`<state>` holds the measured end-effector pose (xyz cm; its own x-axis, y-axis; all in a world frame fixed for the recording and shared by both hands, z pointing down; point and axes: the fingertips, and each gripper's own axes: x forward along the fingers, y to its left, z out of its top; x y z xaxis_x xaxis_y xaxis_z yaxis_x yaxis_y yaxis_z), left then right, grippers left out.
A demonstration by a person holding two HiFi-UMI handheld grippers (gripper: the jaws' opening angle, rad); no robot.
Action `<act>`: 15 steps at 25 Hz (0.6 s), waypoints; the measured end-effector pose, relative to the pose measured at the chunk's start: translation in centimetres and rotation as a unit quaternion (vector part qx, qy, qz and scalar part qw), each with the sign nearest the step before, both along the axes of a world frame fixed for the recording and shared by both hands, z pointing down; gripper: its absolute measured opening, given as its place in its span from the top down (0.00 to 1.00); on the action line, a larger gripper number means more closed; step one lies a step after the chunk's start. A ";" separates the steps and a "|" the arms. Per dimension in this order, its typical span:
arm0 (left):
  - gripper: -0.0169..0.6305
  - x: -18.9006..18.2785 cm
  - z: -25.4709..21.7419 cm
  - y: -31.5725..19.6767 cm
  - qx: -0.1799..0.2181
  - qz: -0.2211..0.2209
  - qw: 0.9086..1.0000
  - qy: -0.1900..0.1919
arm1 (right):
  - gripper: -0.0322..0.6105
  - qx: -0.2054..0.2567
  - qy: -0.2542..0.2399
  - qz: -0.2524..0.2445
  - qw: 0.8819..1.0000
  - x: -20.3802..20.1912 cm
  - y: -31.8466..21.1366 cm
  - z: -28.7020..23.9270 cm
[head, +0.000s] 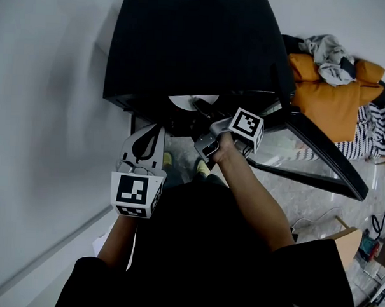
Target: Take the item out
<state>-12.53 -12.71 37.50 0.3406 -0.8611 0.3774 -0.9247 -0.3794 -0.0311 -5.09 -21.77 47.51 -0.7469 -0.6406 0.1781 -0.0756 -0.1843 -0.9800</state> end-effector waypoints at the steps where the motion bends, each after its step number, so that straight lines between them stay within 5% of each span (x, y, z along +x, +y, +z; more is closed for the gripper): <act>1: 0.96 0.0 0.0 0.0 0.000 0.000 1.000 0.000 | 0.89 0.000 0.000 -0.002 1.000 0.0 0.0 0.0; 15: 0.96 -0.4 -0.3 0.9 0.010 0.005 1.000 0.009 | 0.91 0.008 0.021 -0.059 0.998 1.3 3.6 0.3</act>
